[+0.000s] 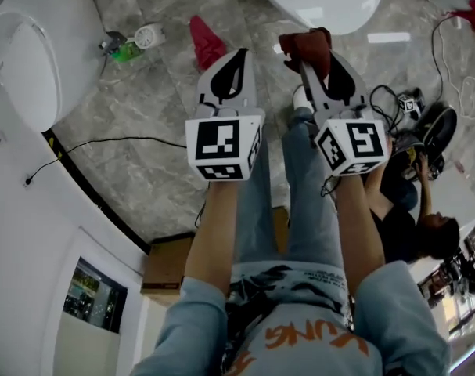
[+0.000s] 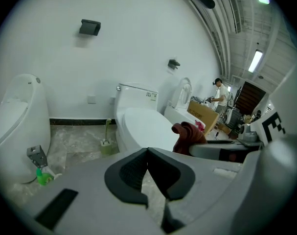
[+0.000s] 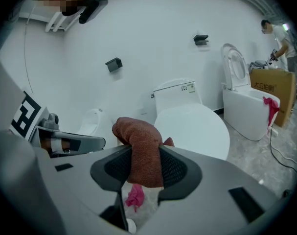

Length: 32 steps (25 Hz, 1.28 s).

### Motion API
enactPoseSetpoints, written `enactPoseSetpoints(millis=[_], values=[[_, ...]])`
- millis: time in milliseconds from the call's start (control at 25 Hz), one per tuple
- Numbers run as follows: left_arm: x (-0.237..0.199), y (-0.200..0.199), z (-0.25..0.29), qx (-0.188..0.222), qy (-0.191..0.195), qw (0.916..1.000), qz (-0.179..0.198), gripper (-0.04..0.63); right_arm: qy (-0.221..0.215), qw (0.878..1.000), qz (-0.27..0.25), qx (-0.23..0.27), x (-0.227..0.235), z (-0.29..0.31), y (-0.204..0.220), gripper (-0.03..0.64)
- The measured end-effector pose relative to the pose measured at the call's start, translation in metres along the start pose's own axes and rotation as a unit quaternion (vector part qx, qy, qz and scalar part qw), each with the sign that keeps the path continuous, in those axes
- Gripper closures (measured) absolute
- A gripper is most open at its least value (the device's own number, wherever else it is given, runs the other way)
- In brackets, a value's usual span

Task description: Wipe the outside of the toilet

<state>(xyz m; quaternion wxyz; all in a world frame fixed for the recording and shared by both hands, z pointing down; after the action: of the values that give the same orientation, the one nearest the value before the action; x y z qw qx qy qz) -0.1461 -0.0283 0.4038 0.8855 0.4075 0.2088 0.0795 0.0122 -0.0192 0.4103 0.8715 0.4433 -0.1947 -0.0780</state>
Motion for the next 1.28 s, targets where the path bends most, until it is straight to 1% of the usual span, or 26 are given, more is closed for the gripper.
enactPoseSetpoints(millis=[120,240,400,600,720,880,1000,1120,1280], values=[[-0.012,0.02,0.011,-0.014,0.006,0.9999,0.005,0.597,-0.013,1.0,-0.002,-0.01,-0.011,0.021,0.015,0.463],[-0.021,0.036,0.019,-0.026,0.011,0.9996,0.003,0.597,-0.022,1.0,-0.008,-0.017,-0.019,0.038,0.032,0.463],[-0.033,0.053,0.032,-0.035,0.021,0.9992,-0.001,0.597,-0.013,1.0,-0.01,-0.024,-0.017,0.062,0.053,0.463],[-0.047,0.065,0.047,-0.056,0.03,0.9979,0.016,0.597,-0.005,1.0,-0.013,-0.019,-0.014,0.092,0.073,0.465],[-0.053,0.069,0.054,-0.06,0.027,0.9977,0.019,0.597,-0.008,0.999,-0.029,-0.022,-0.013,0.111,0.081,0.466],[-0.06,0.079,0.062,-0.07,0.023,0.9969,0.027,0.597,-0.005,0.999,-0.033,-0.024,-0.009,0.134,0.095,0.466],[-0.065,0.086,0.069,-0.071,0.017,0.9971,0.023,0.597,-0.003,0.999,-0.041,-0.03,-0.004,0.153,0.102,0.466],[-0.066,0.095,0.071,-0.077,0.01,0.9968,0.019,0.597,0.002,0.998,-0.04,-0.038,0.0,0.161,0.109,0.466],[-0.058,0.1,0.074,-0.08,0.008,0.9967,0.015,0.597,0.021,0.999,-0.031,-0.04,0.013,0.163,0.111,0.466]])
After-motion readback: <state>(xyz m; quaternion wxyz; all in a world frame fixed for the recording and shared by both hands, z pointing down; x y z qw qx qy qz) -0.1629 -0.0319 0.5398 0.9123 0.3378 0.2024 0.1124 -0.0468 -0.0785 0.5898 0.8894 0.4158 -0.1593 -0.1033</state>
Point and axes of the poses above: the fingertips, and each gripper's own axes: z forward along the fingers, x to its right, y out of its underside, the point moved 5 cm from there along -z, backward along the fingers
